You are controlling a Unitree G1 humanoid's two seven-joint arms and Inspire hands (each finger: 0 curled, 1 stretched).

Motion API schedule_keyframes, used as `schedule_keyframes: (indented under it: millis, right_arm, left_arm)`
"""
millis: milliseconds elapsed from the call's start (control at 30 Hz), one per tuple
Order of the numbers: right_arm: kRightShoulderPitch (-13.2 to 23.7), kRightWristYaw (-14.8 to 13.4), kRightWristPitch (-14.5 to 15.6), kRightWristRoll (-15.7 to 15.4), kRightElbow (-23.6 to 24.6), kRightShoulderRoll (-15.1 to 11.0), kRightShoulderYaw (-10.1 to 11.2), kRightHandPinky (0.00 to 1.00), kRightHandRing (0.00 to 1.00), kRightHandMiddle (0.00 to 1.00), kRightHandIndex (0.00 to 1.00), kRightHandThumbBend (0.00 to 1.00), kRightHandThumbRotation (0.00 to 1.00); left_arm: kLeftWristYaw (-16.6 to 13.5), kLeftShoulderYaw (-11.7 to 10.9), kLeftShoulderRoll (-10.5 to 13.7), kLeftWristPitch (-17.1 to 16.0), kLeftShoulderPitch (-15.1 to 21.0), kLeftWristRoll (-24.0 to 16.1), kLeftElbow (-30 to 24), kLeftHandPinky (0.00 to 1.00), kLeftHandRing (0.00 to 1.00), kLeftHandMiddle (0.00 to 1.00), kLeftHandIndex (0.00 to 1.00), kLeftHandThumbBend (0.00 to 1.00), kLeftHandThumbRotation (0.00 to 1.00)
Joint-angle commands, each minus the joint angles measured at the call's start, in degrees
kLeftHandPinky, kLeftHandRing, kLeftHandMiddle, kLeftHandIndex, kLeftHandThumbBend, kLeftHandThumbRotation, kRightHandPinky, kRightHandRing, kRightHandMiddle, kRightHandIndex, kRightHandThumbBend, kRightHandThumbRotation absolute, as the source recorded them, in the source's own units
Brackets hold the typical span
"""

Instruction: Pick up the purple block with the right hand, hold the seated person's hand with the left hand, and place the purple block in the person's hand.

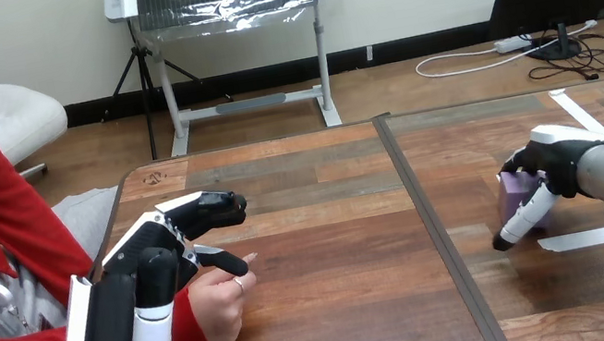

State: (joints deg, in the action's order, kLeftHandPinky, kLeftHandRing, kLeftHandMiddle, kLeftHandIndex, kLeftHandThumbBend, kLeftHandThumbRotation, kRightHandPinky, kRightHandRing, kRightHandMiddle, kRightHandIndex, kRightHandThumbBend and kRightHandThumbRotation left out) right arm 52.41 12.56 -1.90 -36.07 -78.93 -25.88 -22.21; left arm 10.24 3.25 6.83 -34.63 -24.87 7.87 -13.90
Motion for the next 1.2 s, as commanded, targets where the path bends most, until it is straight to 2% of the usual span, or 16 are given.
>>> schedule_keyframes:
  millis: [0,267,733,933,1167]
  right_arm:
    - [1.25,0.66,-1.02,0.21,0.07,-0.11,-0.04,0.75,0.8,0.84,0.86,0.82,0.09]
    - [1.78,0.11,-1.57,0.91,0.25,-0.57,0.67,0.71,0.75,0.8,0.83,0.79,0.02]
    - [2.71,-0.32,-1.24,1.23,0.38,-1.04,1.21,0.68,0.69,0.74,0.78,0.71,0.0]
    - [2.93,-0.79,-0.64,1.71,0.39,-1.03,1.73,0.64,0.66,0.71,0.75,0.69,0.0]
    - [3.02,-1.99,-0.52,1.18,0.48,-1.06,1.2,0.54,0.61,0.67,0.71,0.67,0.0]
  left_arm:
    - [0.26,-0.91,-0.27,-0.77,2.06,0.75,-0.52,0.46,0.69,0.68,0.63,0.6,1.0]
    - [0.49,-0.96,-0.18,-0.96,2.27,0.99,-0.34,0.46,0.7,0.69,0.63,0.59,1.0]
    - [0.45,-0.97,-0.19,-0.81,2.35,0.78,-0.46,0.46,0.69,0.68,0.62,0.61,1.0]
    - [0.36,-1.03,-0.21,-0.98,2.39,0.51,-0.46,0.45,0.69,0.68,0.62,0.61,1.0]
    - [0.81,-1.05,-0.01,-1.31,2.6,0.98,-0.04,0.45,0.69,0.68,0.62,0.6,1.0]
